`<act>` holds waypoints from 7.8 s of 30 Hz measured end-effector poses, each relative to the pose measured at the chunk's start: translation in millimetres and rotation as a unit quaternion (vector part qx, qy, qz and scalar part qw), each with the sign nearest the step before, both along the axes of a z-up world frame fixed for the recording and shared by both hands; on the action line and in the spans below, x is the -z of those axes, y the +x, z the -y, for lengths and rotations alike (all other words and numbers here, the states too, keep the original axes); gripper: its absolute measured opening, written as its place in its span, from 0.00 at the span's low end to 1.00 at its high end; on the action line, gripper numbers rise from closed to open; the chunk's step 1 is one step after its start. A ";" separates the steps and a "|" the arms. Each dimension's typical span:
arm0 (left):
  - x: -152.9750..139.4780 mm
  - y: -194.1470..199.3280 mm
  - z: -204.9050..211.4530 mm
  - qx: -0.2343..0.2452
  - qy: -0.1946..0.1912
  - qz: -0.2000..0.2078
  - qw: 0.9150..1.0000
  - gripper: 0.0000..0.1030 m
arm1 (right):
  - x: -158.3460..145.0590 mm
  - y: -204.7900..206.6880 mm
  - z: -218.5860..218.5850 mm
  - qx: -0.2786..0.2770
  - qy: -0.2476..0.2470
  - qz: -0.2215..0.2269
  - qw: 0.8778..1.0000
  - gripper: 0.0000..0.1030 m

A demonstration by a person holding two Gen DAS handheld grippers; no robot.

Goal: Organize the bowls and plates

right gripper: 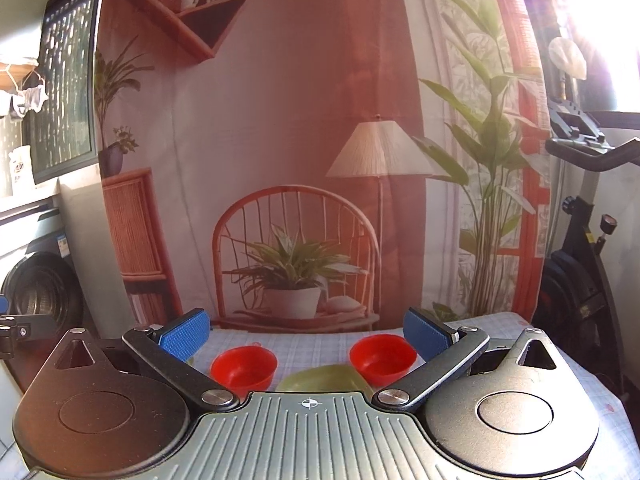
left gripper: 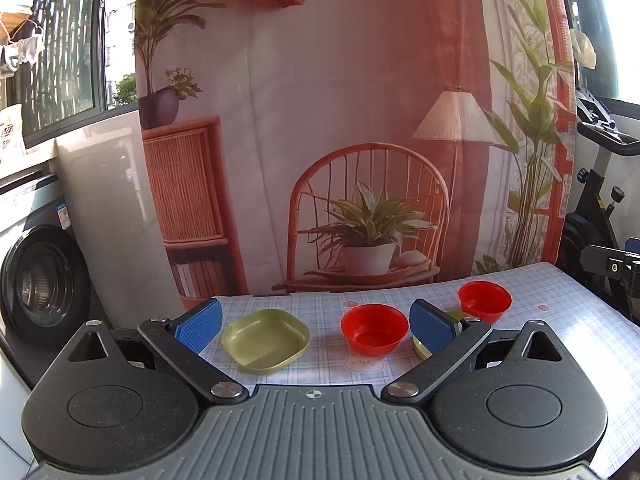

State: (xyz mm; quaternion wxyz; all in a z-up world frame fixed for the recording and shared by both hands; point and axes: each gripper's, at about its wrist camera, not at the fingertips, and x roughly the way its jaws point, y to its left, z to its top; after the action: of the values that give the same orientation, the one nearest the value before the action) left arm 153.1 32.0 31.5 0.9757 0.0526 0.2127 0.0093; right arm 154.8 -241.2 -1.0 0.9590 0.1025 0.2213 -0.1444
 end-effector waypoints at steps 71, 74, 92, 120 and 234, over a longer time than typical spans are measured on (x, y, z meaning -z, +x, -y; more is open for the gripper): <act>223.1 263.6 -212.4 0.005 -0.113 -0.168 0.979 0.16 | 235.5 351.5 -142.2 -0.154 0.047 -0.208 0.965 0.11; 224.1 263.5 -213.4 0.006 -0.117 -0.166 0.979 0.16 | 239.8 361.7 -141.5 -0.154 0.049 -0.215 0.963 0.11; 191.2 217.2 -206.2 -0.001 -0.115 -0.152 0.982 0.12 | 209.9 312.3 -140.5 -0.149 0.085 -0.193 0.966 0.07; 147.3 130.1 -42.7 0.084 -0.069 -0.183 0.977 0.13 | 156.5 121.4 -27.3 -0.073 0.149 -0.139 0.976 0.07; 200.6 86.4 25.1 0.081 -0.134 -0.210 0.965 0.10 | 216.4 57.4 7.3 -0.086 0.054 -0.201 0.974 0.04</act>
State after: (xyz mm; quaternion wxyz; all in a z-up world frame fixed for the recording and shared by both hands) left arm 239.5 7.0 -169.1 0.9046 -0.0613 0.4073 -0.1098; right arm 212.2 -248.6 -217.4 0.8968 0.1035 0.4249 -0.0668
